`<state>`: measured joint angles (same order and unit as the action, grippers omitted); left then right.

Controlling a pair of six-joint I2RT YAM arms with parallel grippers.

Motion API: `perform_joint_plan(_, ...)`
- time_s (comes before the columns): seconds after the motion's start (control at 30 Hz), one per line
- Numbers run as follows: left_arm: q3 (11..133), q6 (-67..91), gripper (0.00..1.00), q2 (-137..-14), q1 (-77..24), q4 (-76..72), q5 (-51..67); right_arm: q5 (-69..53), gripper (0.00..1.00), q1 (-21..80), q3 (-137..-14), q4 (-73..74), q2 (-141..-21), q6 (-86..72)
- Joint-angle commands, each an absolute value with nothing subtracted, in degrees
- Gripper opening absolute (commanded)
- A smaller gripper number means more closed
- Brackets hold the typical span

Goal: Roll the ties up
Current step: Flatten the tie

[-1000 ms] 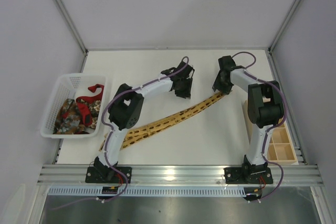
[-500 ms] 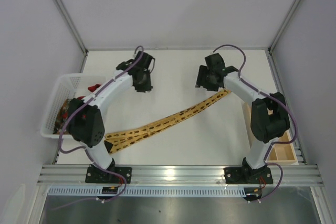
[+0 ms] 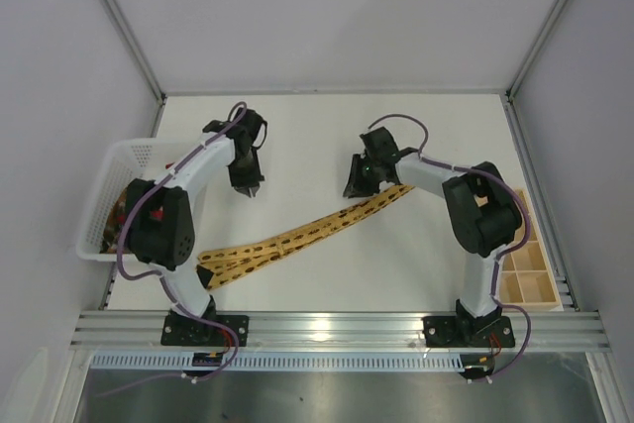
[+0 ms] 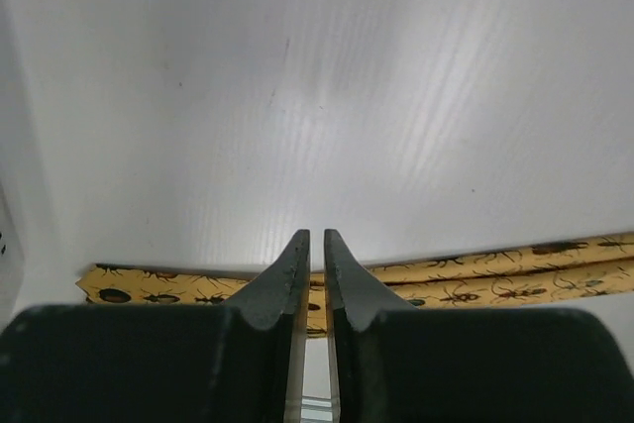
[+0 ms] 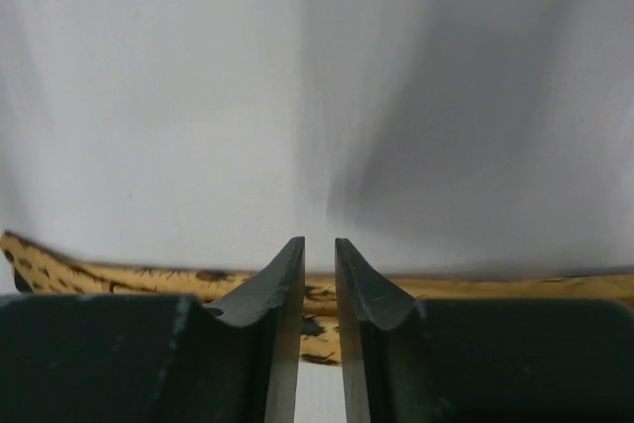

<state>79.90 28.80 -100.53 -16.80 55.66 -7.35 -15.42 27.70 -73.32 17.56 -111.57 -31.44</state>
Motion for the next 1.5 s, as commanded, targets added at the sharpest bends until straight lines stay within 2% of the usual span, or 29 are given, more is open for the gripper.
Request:
perform_joint_plan(0.0,79.90,27.60,0.15,-102.65,-15.56,58.62,-8.26,-19.15,0.25,34.52,-70.32,10.30,-106.44,-31.11)
perform_joint_plan(0.1,79.54,27.42,0.15,-104.93,-15.38,60.29,-10.54,-21.44,0.29,39.10,-66.63,4.41,-105.29,-33.04)
perform_joint_plan(0.3,77.44,28.56,0.15,-107.14,-15.29,63.80,-14.49,-21.89,0.29,51.31,-66.71,-1.58,-107.04,-32.26)
perform_joint_plan(0.7,69.17,31.90,0.17,-107.31,-15.03,63.37,-13.72,-10.82,0.15,64.59,-69.26,-7.82,-115.39,-31.12)
perform_joint_plan(0.77,68.47,31.99,0.17,-107.32,-15.03,63.37,-13.10,-7.66,0.07,65.74,-69.52,-7.03,-115.93,-31.29)
perform_joint_plan(0.8,68.03,31.99,0.17,-106.62,-14.94,63.20,-12.75,-6.69,0.00,66.35,-69.17,-6.86,-116.19,-31.55)
perform_joint_plan(0.97,65.75,32.96,0.15,-104.59,-15.03,64.25,-13.01,-2.47,0.00,67.85,-67.68,-8.52,-117.42,-33.22)
perform_joint_plan(1.1,62.32,33.31,0.04,-103.36,-15.03,63.81,-10.29,-1.06,0.00,68.03,-67.50,-10.01,-117.69,-35.50)
perform_joint_plan(1.47,56.60,36.12,0.03,-93.96,-16.52,65.04,-7.73,-0.09,0.00,68.03,-70.14,-9.23,-119.09,-37.09)
